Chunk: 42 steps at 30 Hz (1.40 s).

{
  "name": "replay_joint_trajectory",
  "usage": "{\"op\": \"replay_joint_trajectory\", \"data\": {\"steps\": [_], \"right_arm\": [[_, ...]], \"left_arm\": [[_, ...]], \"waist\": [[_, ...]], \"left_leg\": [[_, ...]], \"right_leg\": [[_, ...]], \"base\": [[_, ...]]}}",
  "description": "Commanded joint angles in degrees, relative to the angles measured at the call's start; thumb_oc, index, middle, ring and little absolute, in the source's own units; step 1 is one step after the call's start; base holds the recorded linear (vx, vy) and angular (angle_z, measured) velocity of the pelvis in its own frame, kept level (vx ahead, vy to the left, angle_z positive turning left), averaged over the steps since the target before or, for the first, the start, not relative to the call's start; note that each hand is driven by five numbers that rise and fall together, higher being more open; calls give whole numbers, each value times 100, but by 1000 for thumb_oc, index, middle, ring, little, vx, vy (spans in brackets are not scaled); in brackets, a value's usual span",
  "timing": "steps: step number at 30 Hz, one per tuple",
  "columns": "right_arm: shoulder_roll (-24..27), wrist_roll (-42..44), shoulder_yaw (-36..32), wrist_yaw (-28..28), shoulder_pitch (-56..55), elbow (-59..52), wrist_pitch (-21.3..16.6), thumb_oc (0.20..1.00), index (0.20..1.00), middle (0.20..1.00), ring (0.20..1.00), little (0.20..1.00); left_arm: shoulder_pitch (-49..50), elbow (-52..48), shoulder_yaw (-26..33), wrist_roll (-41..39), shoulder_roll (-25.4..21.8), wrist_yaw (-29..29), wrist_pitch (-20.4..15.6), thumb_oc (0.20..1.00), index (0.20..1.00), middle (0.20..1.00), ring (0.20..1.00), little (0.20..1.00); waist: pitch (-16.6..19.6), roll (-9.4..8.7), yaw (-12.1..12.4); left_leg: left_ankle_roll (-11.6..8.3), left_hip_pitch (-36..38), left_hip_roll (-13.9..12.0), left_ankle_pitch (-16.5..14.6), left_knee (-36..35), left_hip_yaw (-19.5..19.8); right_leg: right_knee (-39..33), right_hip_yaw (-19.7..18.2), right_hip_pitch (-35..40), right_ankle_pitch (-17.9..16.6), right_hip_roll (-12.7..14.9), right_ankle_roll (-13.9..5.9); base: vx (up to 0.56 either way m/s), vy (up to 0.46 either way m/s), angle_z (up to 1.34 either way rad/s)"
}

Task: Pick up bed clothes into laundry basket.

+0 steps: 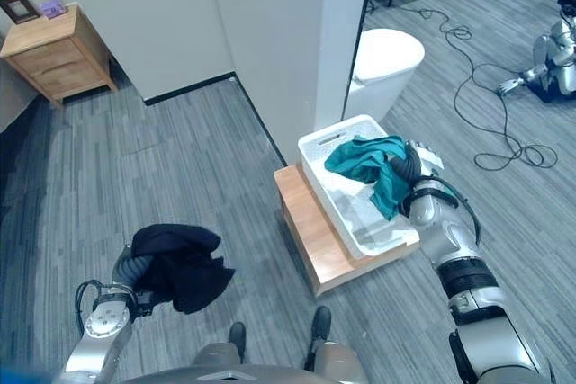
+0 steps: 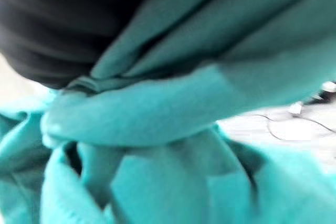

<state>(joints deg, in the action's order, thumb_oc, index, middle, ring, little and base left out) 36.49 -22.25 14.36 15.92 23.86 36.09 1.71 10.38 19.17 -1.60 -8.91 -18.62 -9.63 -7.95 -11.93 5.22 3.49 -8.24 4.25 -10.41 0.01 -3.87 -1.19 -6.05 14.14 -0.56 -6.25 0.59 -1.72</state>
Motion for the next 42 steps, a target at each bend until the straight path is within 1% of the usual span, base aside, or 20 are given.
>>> {"op": "replay_joint_trajectory", "data": {"steps": [1, 5, 7, 9, 11, 13, 14, 19, 22, 26, 31, 34, 35, 36, 39, 42], "right_arm": [[37, 261, 355, 172, 833, 526, -64, 200, 200, 200, 200, 200], [99, 645, 507, 266, 1694, 1745, -6, 200, 200, 200, 200, 200], [162, 840, 526, 290, 2084, 2112, 5, 200, 200, 200, 200, 200], [81, 1000, 736, 296, 2468, 2357, -45, 200, 200, 200, 200, 200], [42, 1004, 807, 293, 2546, 2382, -62, 200, 200, 200, 200, 200], [-166, 1104, 906, 306, 2683, 2583, -89, 200, 200, 200, 200, 200], [-168, 1106, 911, 308, 2690, 2591, -93, 200, 200, 200, 200, 200], [-487, 1451, 881, 328, 2784, 2890, -151, 200, 200, 200, 200, 200], [-640, 1533, 913, 327, 2790, 2882, -170, 200, 200, 200, 200, 200], [-945, 1764, 849, 377, 2716, 2746, -242, 200, 200, 200, 200, 200], [-1077, 1780, 944, 399, 2796, 2302, -281, 200, 200, 200, 200, 200], [-1050, 1732, 958, 403, 2819, 2211, -268, 200, 200, 200, 200, 200], [-951, 1599, 1008, 425, 2884, 2148, -254, 200, 200, 200, 200, 200], [-950, 1598, 1008, 425, 2887, 2149, -254, 200, 200, 200, 200, 200], [-691, 1452, 1022, 445, 3012, 2221, -216, 200, 200, 200, 200, 200], [-316, 1289, 1034, 483, 3159, 2459, -163, 200, 200, 200, 200, 200]], "left_arm": [[-316, -154, -198, -133, -511, 75, -237, 200, 200, 200, 200, 200], [-547, -55, -362, -271, -648, 25, -322, 200, 200, 200, 200, 200], [-656, 20, -399, -339, -683, -42, -368, 200, 200, 200, 200, 200], [-751, 108, -455, -453, -639, -98, -434, 200, 200, 200, 200, 200], [-760, 89, -468, -463, -636, -111, -451, 200, 200, 200, 200, 200], [-774, 48, -535, -499, -615, -104, -485, 200, 200, 200, 200, 200], [-776, 49, -533, -500, -613, -104, -485, 200, 200, 200, 200, 200], [-898, 66, -663, -562, -632, -105, -517, 200, 200, 200, 200, 200], [-919, 72, -681, -582, -645, -119, -521, 200, 200, 200, 200, 200], [-929, 88, -679, -604, -615, -139, -513, 200, 200, 200, 200, 200], [-923, 34, -679, -604, -631, -149, -488, 200, 200, 200, 200, 200], [-918, 21, -673, -598, -637, -153, -484, 200, 200, 200, 200, 200], [-900, -3, -674, -579, -651, -139, -472, 200, 200, 200, 200, 200], [-902, -2, -674, -579, -650, -139, -472, 200, 200, 200, 200, 200], [-898, -17, -641, -559, -705, -127, -479, 200, 200, 200, 200, 200], [-902, -19, -614, -534, -755, -122, -508, 200, 200, 200, 200, 200]], "waist": [[92, -408, 62], [-146, -176, 116], [-224, -85, 129], [-301, 2, 164], [-320, 21, 172], [-349, 60, 245], [-347, 61, 242], [-401, 134, 347], [-423, 158, 392], [-445, 213, 461], [-442, 211, 485], [-441, 199, 477], [-438, 157, 457], [-442, 158, 458], [-470, 130, 430], [-520, 122, 379]], "left_leg": [[-208, -218, 164, 499, -113, 71], [-251, -543, 215, 630, -113, 141], [-272, -680, 235, 686, -113, 123], [-286, -821, 237, 740, -113, 70], [-284, -844, 233, 750, -113, 65], [-287, -906, 228, 784, -113, 73], [-287, -910, 228, 784, -113, 74], [-287, -1076, 261, 816, -113, 167], [-293, -1150, 268, 832, -113, 199], [-294, -1179, 280, 837, -113, 207], [-282, -1156, 283, 808, -113, 190], [-279, -1141, 285, 800, -113, 182], [-260, -1120, 288, 774, -113, 174], [-260, -1117, 288, 774, -113, 172], [-252, -1127, 288, 769, -113, 153], [-250, -1170, 295, 771, -113, 110]], "right_leg": [[105, 81, 455, 813, 559, -314], [105, 156, 175, 758, 593, -318], [105, 159, 39, 724, 617, -336], [105, 142, -89, 702, 614, -329], [105, 125, -109, 697, 608, -326], [105, 145, -154, 696, 602, -321], [105, 146, -158, 696, 602, -321], [105, 239, -262, 672, 626, -323], [105, 275, -319, 653, 631, -318], [105, 302, -316, 658, 649, -306], [105, 308, -276, 673, 657, -296], [105, 306, -263, 674, 658, -294], [105, 289, -258, 664, 662, -293], [105, 287, -256, 663, 662, -293], [105, 258, -283, 640, 664, -300], [105, 202, -378, 591, 664, -317]], "base": [[-74, -20, 11], [-100, 13, 10], [-88, 37, 4], [-57, 30, -2], [-16, 9, -1], [0, 0, 0], [0, 0, 0], [-19, -8, 11], [-24, -5, 10], [-17, 12, 14], [-6, 14, 4], [0, 0, 0], [0, 0, 0], [0, 0, 0], [0, 0, 0], [-33, 9, -2]]}}
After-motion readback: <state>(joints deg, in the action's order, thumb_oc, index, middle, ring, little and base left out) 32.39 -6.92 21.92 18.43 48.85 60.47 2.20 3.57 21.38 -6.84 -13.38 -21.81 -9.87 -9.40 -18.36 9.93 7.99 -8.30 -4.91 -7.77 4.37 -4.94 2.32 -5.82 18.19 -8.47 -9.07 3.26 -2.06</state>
